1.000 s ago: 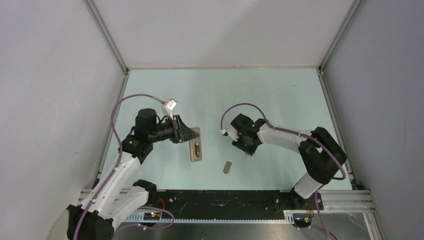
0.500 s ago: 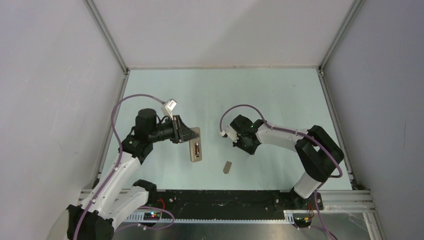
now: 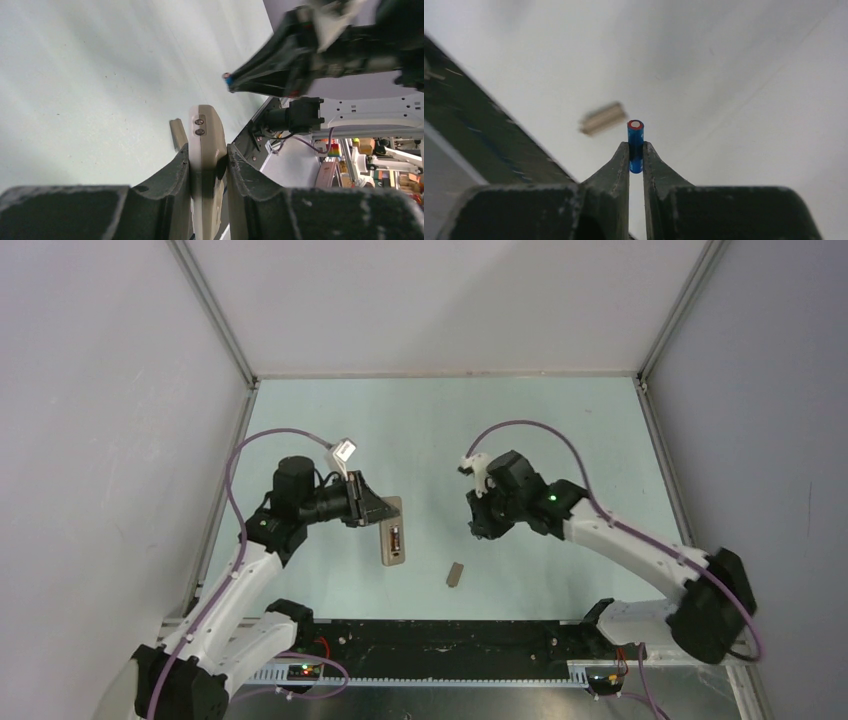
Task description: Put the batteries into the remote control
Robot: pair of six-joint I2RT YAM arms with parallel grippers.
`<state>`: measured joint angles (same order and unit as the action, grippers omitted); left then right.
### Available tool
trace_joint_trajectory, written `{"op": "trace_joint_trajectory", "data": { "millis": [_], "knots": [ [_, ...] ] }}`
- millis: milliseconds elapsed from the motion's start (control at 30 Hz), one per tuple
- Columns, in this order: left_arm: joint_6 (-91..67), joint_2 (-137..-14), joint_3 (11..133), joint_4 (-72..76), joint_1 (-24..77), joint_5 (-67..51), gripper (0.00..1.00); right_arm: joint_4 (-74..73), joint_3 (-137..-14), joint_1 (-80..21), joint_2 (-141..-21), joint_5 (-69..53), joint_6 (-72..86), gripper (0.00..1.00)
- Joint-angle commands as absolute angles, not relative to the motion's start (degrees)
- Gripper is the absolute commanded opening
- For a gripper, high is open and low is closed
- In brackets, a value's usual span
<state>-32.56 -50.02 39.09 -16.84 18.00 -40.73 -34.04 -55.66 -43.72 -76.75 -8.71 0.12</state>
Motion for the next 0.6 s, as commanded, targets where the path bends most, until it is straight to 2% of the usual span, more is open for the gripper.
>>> {"op": "trace_joint_trajectory", "data": {
  "millis": [0,133,333,567],
  "knots": [
    [-33.22,-51.34,40.37,-14.38,18.2,-45.02,0.0,-28.84,-57.52,-46.14,-68.5,-14.62,22.5,0.0],
    [-36.77,-53.08,40.39,-11.41,18.35,-48.31,0.0,-25.5,-57.49,-50.59,-64.56,-12.37,34.47,0.0],
    [-50.75,-56.1,37.55,7.83,19.51,-52.07,0.0,-19.97,-57.44,-54.9,-61.39,-9.73,52.55,0.0],
    [-56.96,-61.77,40.31,15.49,22.92,-52.73,0.0,-19.54,-59.34,-56.3,-59.94,-8.79,58.64,0.0]
  ]
}}
